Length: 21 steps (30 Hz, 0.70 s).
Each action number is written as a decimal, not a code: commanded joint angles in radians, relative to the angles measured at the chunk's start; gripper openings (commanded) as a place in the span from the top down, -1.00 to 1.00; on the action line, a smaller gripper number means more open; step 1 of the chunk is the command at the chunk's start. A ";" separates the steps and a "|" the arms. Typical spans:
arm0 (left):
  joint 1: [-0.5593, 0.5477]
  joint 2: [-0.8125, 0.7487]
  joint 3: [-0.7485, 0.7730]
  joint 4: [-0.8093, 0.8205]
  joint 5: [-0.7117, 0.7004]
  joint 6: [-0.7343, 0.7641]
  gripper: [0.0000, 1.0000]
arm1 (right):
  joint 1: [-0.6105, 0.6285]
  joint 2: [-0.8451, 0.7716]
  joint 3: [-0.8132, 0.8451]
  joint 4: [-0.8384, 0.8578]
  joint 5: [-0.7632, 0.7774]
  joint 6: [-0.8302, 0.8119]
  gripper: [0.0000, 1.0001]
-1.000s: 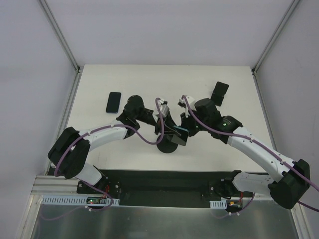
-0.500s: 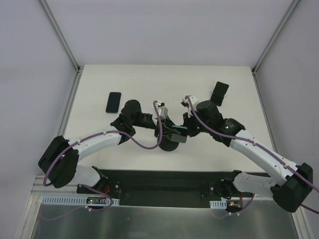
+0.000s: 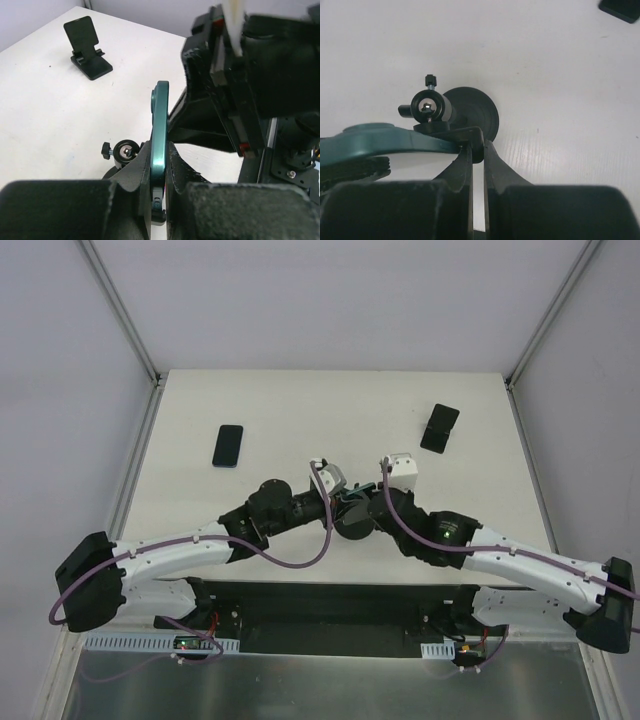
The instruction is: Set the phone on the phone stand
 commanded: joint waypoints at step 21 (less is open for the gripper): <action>0.031 0.035 0.005 -0.042 -0.204 -0.041 1.00 | 0.185 -0.425 -0.348 0.175 -0.005 -0.134 -0.88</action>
